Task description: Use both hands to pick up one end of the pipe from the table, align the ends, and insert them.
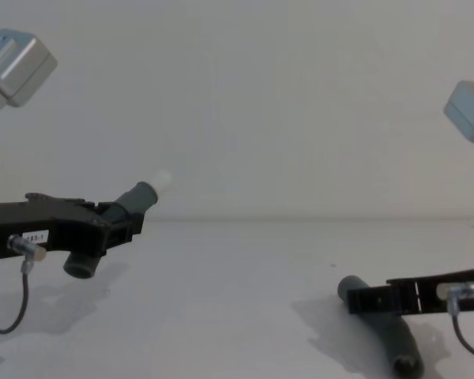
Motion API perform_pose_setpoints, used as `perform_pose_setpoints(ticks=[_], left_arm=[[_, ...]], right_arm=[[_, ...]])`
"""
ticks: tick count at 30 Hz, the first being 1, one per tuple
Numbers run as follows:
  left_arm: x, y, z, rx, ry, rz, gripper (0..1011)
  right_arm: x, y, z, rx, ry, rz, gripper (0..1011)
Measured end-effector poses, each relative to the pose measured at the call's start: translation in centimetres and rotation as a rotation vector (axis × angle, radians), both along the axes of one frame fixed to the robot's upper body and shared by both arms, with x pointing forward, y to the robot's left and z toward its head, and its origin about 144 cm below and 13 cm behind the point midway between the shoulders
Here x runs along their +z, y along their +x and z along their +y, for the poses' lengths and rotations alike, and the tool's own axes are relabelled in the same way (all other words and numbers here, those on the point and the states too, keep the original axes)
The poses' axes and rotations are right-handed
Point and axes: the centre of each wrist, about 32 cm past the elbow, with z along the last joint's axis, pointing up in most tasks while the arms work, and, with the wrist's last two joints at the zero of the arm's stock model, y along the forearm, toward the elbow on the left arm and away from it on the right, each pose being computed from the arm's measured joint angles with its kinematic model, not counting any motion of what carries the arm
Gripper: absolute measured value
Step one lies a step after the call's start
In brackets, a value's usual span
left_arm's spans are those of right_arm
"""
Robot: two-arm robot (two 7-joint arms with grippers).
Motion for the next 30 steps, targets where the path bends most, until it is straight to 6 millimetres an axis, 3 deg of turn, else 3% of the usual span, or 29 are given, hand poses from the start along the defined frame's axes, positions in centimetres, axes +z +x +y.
perform_pose_setpoints(ticks=[17, 30], left_arm=[[0.0, 0.0, 0.0, 0.0, 0.0, 0.0, 335], [0.0, 0.0, 0.0, 0.0, 0.0, 0.0, 335]], right_arm=[[-0.7, 0.4, 0.3, 0.0, -0.022, 0.019, 978], [-1.2, 0.4, 0.4, 0.021, -0.052, 0.029, 611]])
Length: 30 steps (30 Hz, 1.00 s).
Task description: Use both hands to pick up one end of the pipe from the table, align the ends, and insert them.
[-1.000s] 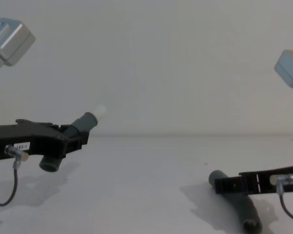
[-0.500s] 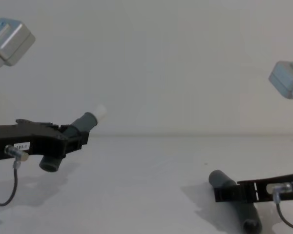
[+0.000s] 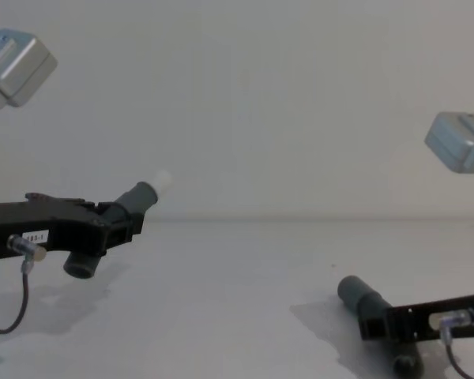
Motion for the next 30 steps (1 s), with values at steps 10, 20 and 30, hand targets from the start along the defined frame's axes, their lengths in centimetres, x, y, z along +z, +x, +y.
perform_pose_setpoints(ticks=[10, 20, 30], left_arm=[[0.0, 0.0, 0.0, 0.0, 0.0, 0.0, 335], [0.0, 0.0, 0.0, 0.0, 0.0, 0.0, 335], [0.0, 0.0, 0.0, 0.0, 0.0, 0.0, 335]], right_arm=[[-0.25, 0.0, 0.05, 0.01, -0.01, 0.002, 274], [-0.24, 0.07, -0.02, 0.007, -0.003, -0.029, 205], [0.56, 0.2, -0.49, 0.022, 0.037, -0.129, 204]])
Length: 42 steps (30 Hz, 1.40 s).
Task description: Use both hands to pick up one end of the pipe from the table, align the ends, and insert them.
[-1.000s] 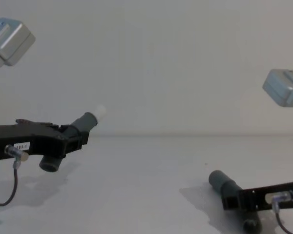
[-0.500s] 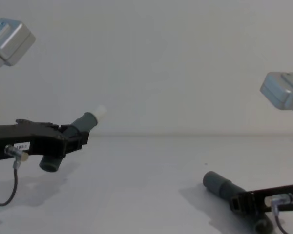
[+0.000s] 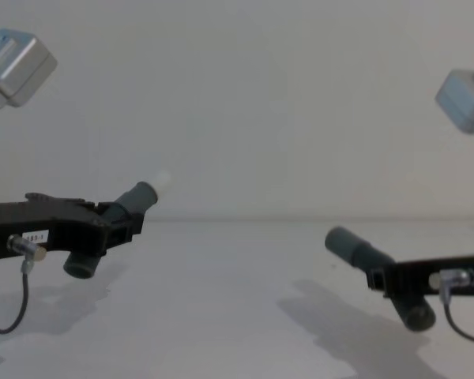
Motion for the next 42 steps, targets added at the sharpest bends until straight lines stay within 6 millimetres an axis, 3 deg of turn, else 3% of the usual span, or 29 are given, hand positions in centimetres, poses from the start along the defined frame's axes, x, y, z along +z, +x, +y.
perform_pose_setpoints(ticks=[16, 22, 42], left_arm=[[0.5, 0.2, 0.2, -0.042, 0.004, -0.007, 335], [1.4, 0.6, 0.7, -0.12, 0.011, -0.02, 335], [5.3, 2.6, 2.8, -0.411, 0.052, -0.052, 335]], right_arm=[[1.6, 0.4, -2.7, 0.133, 0.063, -0.204, 204], [2.5, 0.7, -4.8, 0.251, 0.086, -0.311, 204], [3.9, 1.9, -8.9, 0.55, 0.103, -0.456, 204]])
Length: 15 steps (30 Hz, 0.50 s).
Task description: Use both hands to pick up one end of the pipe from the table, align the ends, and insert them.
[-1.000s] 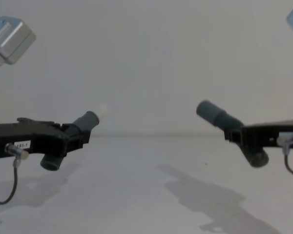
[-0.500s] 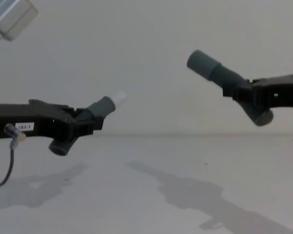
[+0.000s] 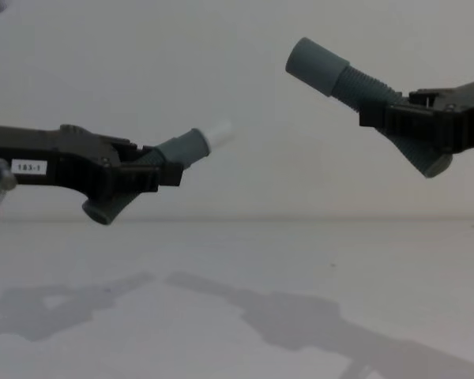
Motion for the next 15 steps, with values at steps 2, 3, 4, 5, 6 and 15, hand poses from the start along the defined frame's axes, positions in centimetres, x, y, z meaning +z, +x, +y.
perform_pose_setpoints(ticks=[2, 3, 4, 5, 6, 15], left_arm=[[0.4, 0.3, 0.3, -0.039, 0.007, 0.0, 335], [0.7, 0.4, 0.5, -0.062, 0.012, -0.001, 335], [0.8, 0.5, 0.6, -0.073, 0.015, -0.001, 335], [1.0, 0.6, 0.7, -0.085, 0.017, -0.001, 335], [1.2, 0.8, 0.8, -0.096, 0.022, -0.001, 335], [2.8, 2.0, 2.2, -0.246, 0.063, 0.009, 335]], right_arm=[[0.0, 0.1, -0.3, 0.021, -0.007, -0.009, 204], [0.0, 0.2, -0.5, 0.033, -0.014, -0.013, 204], [0.0, 0.2, -0.5, 0.033, -0.014, -0.013, 204], [0.0, 0.2, -0.7, 0.042, -0.019, -0.017, 204], [0.0, 0.2, -0.8, 0.046, -0.021, -0.018, 204], [-0.3, 0.5, -1.6, 0.069, -0.048, -0.023, 204]])
